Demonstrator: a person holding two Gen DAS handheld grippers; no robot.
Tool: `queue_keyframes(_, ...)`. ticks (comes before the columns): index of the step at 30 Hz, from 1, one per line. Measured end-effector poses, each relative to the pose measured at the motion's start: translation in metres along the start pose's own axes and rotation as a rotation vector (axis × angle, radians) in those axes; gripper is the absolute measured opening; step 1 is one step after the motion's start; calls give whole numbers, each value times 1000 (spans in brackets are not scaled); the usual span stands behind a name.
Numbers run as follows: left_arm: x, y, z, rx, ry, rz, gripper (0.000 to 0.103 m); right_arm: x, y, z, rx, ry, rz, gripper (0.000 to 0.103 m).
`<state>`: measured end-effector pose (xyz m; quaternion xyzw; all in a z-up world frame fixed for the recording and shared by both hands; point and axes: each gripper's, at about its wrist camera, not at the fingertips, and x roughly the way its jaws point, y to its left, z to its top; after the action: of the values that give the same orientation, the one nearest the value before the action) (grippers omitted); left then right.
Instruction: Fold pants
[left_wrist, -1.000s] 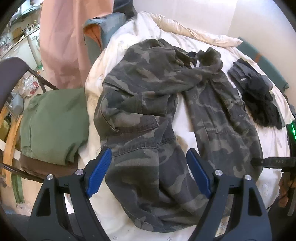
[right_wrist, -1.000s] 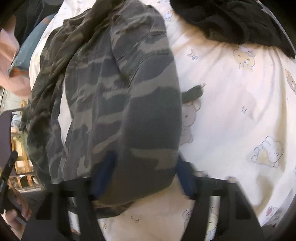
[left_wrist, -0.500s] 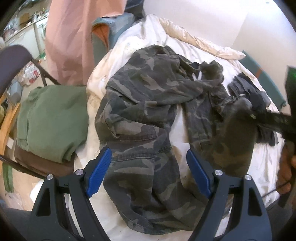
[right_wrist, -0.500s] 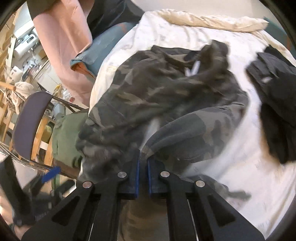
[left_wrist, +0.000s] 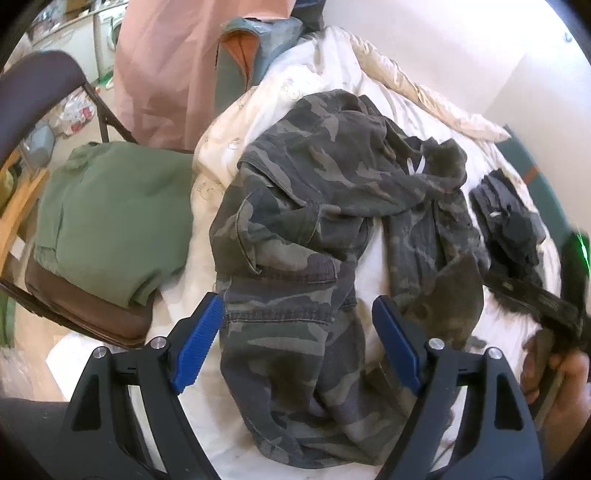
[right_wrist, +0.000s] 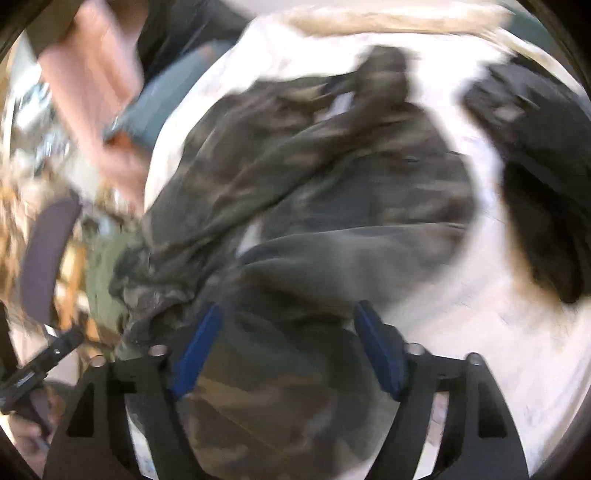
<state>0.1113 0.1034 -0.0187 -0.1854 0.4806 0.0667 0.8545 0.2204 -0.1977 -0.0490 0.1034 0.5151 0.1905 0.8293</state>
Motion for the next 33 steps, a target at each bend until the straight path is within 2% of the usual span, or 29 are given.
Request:
queue_keyframes(2,1,-1,0,-6,6,-8,80,-9,-32,-12,82,-1,-60,80)
queue_keyframes(5,3,-8,-2,22,0,8,80,0,-69,-35,182,43,-128,80)
queue_keyframes(6,3,-10,-3,31,-2,17,80,9,-78,-41,215,80,-161,78)
queue_keyframes(7,5,-12,-5,44,-3,32,80,19,-82,-46,236,117,-158,69)
queue_keyframes(9,7,-14,-7,64,0,54,80,33,-74,-50,199,159,-112,64)
queue_keyframes(11,10,-14,-10,82,1,74,80,47,-58,-54,115,188,-154,62)
queue_keyframes(13,13,-14,-11,93,7,90,80,60,-42,-63,64,230,-161,19)
queue_keyframes(14,14,-13,-12,91,10,94,80,60,-36,-67,47,232,-177,19)
queue_keyframes(15,15,-12,-11,87,10,93,80,52,-28,-71,23,201,-208,17)
queue_keyframes(17,14,-12,-12,88,5,87,80,26,-17,-80,4,121,-217,14)
queue_keyframes(23,-2,-15,-14,106,-28,44,80,-84,-8,-123,124,-30,-177,10)
queue_keyframes(26,-6,-19,-16,109,-35,31,80,-139,-6,-145,210,-53,-179,10)
queue_keyframes(27,-8,-20,-16,113,-36,29,80,-155,-5,-153,229,-55,-189,10)
queue_keyframes(30,-11,-25,-18,137,-50,29,80,-182,0,-171,180,-45,-350,12)
queue_keyframes(32,-12,-28,-19,158,-65,42,80,-173,-16,-184,205,90,-309,13)
queue_keyframes(33,-12,-29,-19,166,-70,51,80,-163,-17,-189,213,135,-299,16)
